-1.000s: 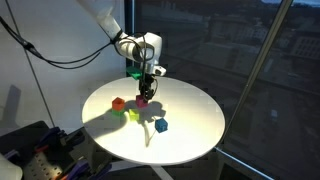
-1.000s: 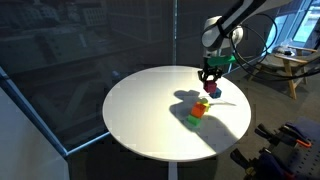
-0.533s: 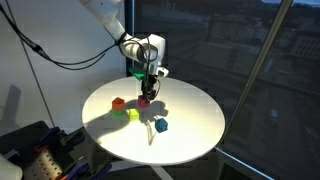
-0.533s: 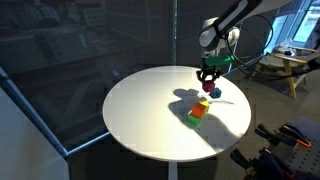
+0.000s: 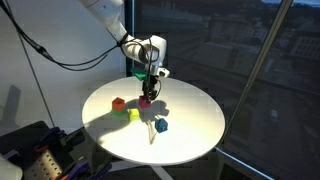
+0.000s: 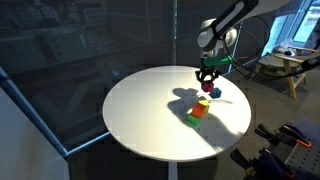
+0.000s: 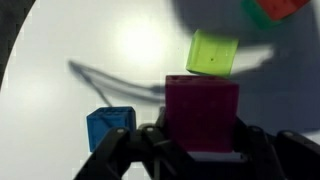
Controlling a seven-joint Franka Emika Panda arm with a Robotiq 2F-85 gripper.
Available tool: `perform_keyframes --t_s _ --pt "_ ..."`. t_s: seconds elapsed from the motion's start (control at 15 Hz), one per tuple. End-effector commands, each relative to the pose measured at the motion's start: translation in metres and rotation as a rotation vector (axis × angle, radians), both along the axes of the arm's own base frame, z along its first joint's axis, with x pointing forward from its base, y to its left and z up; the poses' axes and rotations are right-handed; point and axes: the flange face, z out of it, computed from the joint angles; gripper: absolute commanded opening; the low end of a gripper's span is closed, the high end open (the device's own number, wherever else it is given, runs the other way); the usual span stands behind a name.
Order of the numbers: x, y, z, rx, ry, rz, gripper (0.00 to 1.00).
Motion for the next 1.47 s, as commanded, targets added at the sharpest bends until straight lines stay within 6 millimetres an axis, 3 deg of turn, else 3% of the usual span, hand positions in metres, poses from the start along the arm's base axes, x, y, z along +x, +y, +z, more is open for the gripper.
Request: perform_keyframes --t_s 0.0,0.27,0.33,0.93,1.4 --pt "0.000 0.000 0.000 0.000 0.001 0.000 0.54" --pt "0.000 0.000 0.000 0.000 0.001 0.001 0.54" --pt "0.000 0.000 0.000 0.000 0.001 0.001 0.29" --pt "0.004 0.002 -0.005 -0.018 -0.058 -0.002 0.29" --pt "0.005 0.008 -0.029 -0.026 -0.053 0.004 0.29"
